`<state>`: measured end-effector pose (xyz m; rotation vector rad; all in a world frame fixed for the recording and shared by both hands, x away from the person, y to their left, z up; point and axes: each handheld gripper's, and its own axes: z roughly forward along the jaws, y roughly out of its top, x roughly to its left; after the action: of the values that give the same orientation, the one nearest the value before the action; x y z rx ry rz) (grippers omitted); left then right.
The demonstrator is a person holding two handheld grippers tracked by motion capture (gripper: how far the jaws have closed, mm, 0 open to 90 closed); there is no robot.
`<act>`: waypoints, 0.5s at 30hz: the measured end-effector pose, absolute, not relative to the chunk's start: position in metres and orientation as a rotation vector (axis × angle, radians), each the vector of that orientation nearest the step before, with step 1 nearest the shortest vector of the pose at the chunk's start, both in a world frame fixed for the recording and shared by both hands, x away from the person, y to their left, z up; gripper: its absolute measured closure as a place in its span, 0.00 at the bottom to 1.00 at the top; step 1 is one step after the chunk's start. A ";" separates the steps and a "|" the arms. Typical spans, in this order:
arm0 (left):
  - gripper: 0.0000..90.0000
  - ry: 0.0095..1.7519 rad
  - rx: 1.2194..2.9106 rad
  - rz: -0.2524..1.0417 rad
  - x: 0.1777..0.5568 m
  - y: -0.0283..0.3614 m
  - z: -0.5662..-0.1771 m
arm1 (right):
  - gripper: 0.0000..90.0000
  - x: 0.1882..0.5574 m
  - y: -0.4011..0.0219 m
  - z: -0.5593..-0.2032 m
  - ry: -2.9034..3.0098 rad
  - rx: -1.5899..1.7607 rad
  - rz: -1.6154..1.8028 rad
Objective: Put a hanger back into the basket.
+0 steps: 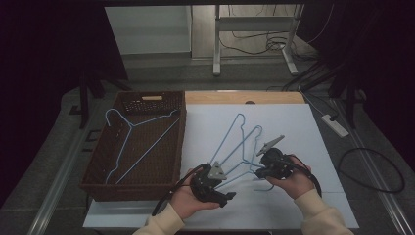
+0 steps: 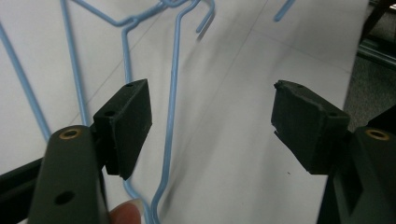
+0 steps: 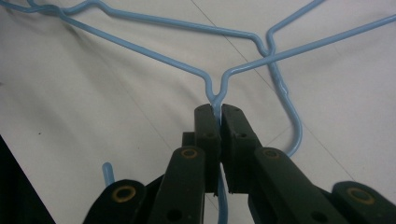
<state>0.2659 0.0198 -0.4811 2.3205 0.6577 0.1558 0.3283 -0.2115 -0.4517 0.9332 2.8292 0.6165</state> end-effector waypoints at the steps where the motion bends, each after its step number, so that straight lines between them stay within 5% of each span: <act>1: 0.33 0.663 2.322 0.153 0.267 0.019 -0.482 | 0.96 0.328 -0.211 -0.452 2.830 0.933 0.618; 11: 0.43 0.719 2.378 0.129 0.289 0.011 -0.503 | 0.96 0.328 -0.208 -0.452 2.838 0.928 0.619; 15: 0.59 0.721 2.389 0.135 0.291 0.009 -0.507 | 0.96 0.328 -0.207 -0.452 2.842 0.919 0.621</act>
<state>0.2906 0.0085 -0.5073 2.3890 0.7215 0.1355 0.3285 -0.2066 -0.4518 0.9189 2.8423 0.6211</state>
